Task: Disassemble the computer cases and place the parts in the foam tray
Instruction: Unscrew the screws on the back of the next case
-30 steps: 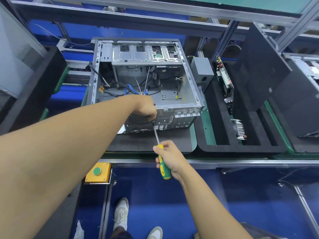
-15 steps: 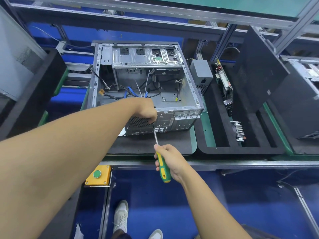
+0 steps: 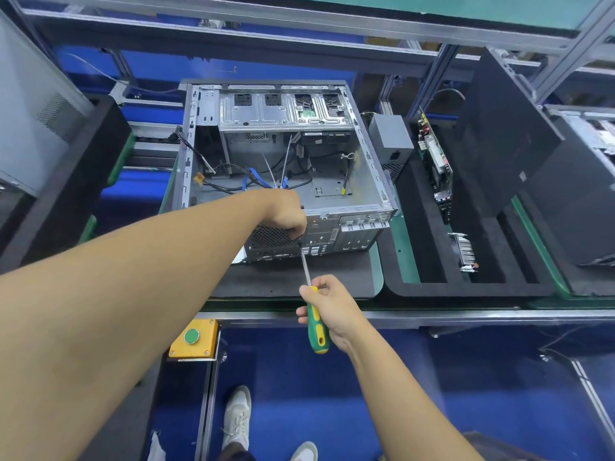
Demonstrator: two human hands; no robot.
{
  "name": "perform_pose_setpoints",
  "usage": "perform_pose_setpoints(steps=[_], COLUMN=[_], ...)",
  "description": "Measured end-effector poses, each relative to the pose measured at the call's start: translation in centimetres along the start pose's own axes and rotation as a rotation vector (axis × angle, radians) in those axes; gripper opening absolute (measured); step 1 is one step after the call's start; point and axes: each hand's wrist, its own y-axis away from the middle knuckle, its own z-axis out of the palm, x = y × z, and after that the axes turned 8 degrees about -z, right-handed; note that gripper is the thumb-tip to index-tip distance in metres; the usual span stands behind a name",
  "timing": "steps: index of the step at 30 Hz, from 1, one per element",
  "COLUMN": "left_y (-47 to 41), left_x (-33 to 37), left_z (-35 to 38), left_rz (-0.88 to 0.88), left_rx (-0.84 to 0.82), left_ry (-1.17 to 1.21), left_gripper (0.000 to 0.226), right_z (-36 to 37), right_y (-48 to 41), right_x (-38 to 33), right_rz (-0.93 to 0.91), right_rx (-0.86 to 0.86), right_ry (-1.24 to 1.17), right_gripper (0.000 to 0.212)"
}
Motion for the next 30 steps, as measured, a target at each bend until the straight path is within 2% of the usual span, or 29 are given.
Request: perform_pose_setpoints(steps=[6, 12, 19, 23, 30], left_y=[0.1, 0.4, 0.4, 0.3, 0.4], left_x=[0.0, 0.2, 0.1, 0.1, 0.2], left_z=[-0.1, -0.1, -0.2, -0.2, -0.2], left_rz=[0.001, -0.012, -0.013, -0.014, -0.001], left_rx=[0.000, 0.006, -0.010, -0.016, -0.011], left_ry=[-0.007, -0.016, -0.011, -0.011, -0.035], left_gripper=[0.016, 0.015, 0.015, 0.015, 0.015], right_z=[0.5, 0.3, 0.5, 0.7, 0.7], right_y=[0.0, -0.2, -0.8, -0.7, 0.0], right_x=[-0.5, 0.0, -0.2, -1.0, -1.3], right_rz=[0.111, -0.018, -0.056, -0.010, -0.001], right_rx=[0.032, 0.034, 0.009, -0.029, -0.060], right_ry=[-0.084, -0.011, 0.124, 0.118, 0.147], right_gripper=[0.028, 0.011, 0.017, 0.013, 0.022])
